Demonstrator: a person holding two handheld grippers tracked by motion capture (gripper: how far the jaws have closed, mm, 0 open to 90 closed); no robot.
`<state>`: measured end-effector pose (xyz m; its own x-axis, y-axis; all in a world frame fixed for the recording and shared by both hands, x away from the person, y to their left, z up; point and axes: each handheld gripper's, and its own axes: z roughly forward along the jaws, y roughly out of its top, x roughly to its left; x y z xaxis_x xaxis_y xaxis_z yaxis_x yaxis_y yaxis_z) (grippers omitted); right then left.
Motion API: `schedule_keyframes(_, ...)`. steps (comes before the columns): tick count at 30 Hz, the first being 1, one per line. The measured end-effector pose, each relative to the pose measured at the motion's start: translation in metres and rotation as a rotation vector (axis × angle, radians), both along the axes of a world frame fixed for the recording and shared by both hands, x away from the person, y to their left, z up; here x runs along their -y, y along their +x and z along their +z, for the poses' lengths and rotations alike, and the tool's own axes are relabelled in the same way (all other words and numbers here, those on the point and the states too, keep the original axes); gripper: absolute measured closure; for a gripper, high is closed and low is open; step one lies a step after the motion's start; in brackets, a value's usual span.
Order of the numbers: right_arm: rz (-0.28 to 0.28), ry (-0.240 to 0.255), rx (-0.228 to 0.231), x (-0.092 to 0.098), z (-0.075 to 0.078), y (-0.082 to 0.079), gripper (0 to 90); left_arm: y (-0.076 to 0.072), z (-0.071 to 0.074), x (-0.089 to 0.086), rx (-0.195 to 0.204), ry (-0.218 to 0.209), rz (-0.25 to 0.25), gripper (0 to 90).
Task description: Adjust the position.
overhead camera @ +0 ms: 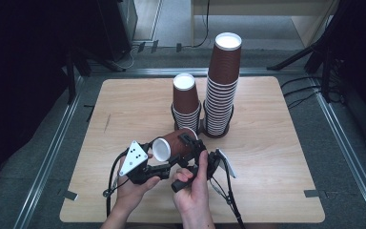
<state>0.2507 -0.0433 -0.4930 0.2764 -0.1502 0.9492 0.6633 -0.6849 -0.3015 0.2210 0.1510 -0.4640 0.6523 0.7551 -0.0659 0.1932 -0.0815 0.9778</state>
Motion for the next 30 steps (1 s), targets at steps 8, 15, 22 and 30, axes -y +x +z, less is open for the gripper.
schedule_keyframes(8,-0.008,0.052,0.014,-0.003,-0.005,0.005,0.0,-0.001,0.0,0.002,0.01,0.018,-0.013,22.0)
schedule_keyframes(15,-0.002,0.071,0.035,-0.005,-0.009,0.008,8.0,-0.001,0.0,0.001,0.015,0.019,-0.01,22.0)
schedule_keyframes(22,-0.002,0.072,0.05,-0.004,-0.008,0.007,9.8,-0.002,0.001,0.0,0.011,0.007,-0.015,21.3)
schedule_keyframes(30,-0.034,0.088,0.097,-0.002,-0.006,0.006,11.0,-0.002,0.004,-0.007,-0.039,-0.03,-0.025,6.2)
